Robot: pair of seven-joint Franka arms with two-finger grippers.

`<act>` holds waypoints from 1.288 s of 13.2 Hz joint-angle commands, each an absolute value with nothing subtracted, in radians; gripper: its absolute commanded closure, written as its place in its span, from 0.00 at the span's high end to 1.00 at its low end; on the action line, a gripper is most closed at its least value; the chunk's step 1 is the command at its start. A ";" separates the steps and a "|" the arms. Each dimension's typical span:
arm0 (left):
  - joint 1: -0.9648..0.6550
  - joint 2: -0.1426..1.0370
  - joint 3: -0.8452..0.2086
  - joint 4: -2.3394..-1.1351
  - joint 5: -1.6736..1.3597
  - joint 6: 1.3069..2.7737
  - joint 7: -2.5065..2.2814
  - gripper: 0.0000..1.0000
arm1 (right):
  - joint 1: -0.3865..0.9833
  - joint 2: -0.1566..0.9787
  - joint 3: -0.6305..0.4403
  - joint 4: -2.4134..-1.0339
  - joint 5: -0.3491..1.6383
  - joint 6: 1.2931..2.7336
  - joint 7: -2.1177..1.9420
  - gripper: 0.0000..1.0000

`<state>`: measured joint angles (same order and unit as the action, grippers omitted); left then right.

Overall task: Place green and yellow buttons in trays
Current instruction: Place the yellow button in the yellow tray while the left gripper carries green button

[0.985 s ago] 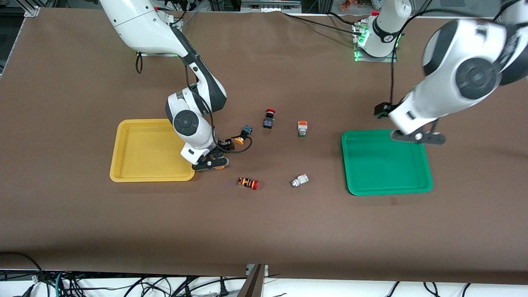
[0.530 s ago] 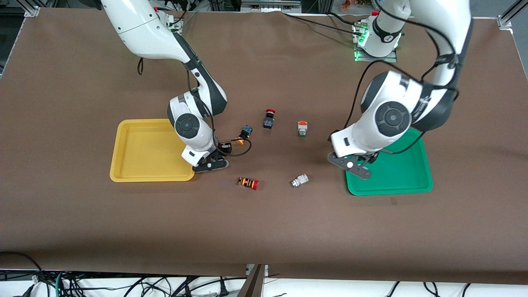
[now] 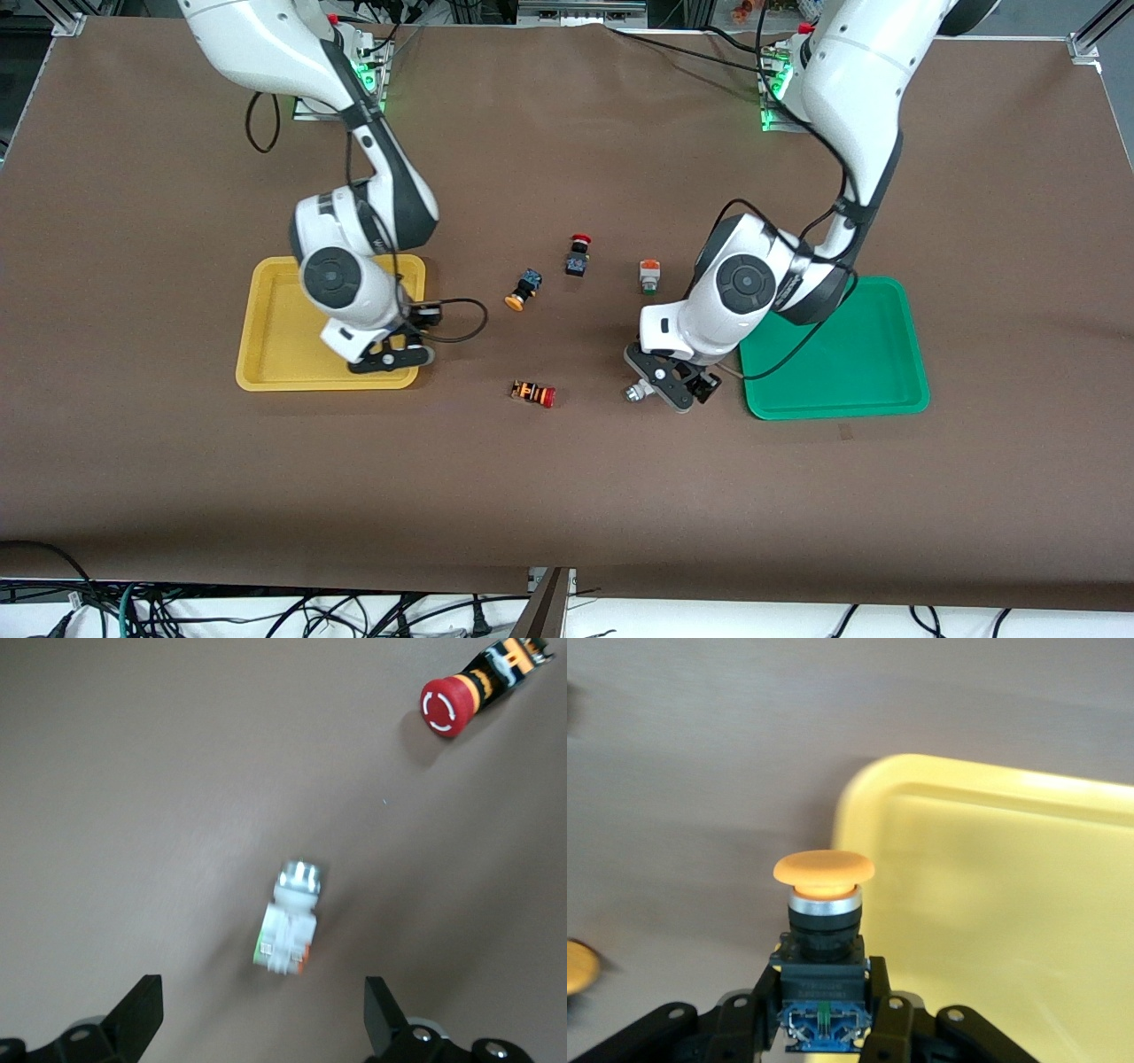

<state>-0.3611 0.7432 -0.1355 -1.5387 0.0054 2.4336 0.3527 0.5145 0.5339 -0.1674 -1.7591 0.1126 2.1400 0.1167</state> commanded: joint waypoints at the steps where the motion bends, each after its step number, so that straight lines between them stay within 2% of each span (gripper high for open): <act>1: -0.368 0.824 -0.129 -1.509 -0.009 2.545 0.419 1.00 | 0.518 0.480 -0.271 -1.886 0.120 2.158 -0.056 0.15; 2: -0.374 0.842 -0.129 -1.509 -0.009 2.562 0.419 0.99 | 0.518 0.459 -0.300 -1.941 0.121 2.189 -0.093 0.16; 3: -0.377 0.850 -0.129 -1.508 -0.009 2.562 0.419 0.68 | 0.518 0.442 -0.319 -1.998 0.121 2.236 -0.107 0.20; 4: -0.380 0.856 -0.129 -1.508 -0.008 2.565 0.420 0.40 | 0.518 0.439 -0.331 -2.034 0.121 2.278 -0.124 0.45; 5: -0.383 0.853 -0.129 -1.509 -0.008 2.566 0.420 0.18 | 0.517 0.440 -0.342 -2.034 0.126 2.281 -0.144 0.84; 6: -0.385 0.847 -0.129 -1.509 -0.006 2.565 0.422 0.06 | 0.517 0.439 -0.342 -2.030 0.126 2.275 -0.144 0.89; 7: -0.382 0.839 -0.129 -1.511 -0.005 2.559 0.422 0.00 | 0.517 0.422 -0.341 -2.023 0.126 2.261 -0.129 0.89; 9: -0.370 0.781 -0.129 -1.526 -0.006 2.505 0.416 0.00 | 0.523 0.411 -0.328 -1.991 0.129 2.218 -0.070 0.89; 11: -0.365 0.685 -0.117 -1.526 -0.008 2.287 0.411 0.00 | 0.532 0.411 -0.270 -1.944 0.149 2.162 0.077 0.89; 14: -0.228 0.608 -0.115 -1.526 -0.006 1.963 0.442 0.00 | 0.534 0.413 -0.142 -1.918 0.198 2.146 0.372 0.89; 15: -0.165 0.606 -0.115 -1.528 -0.005 1.912 0.515 0.00 | 0.537 0.419 -0.096 -1.910 0.240 2.155 0.470 0.89; 17: -0.059 0.617 -0.115 -1.581 -0.006 1.923 0.658 0.00 | 0.576 0.443 -0.049 -1.882 0.285 2.186 0.637 0.89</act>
<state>-0.1539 0.6134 -0.1002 -1.5117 0.0056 1.9090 0.5415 0.5469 0.4223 -0.0759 -1.9120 0.2449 2.1726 0.5025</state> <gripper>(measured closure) 0.661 0.110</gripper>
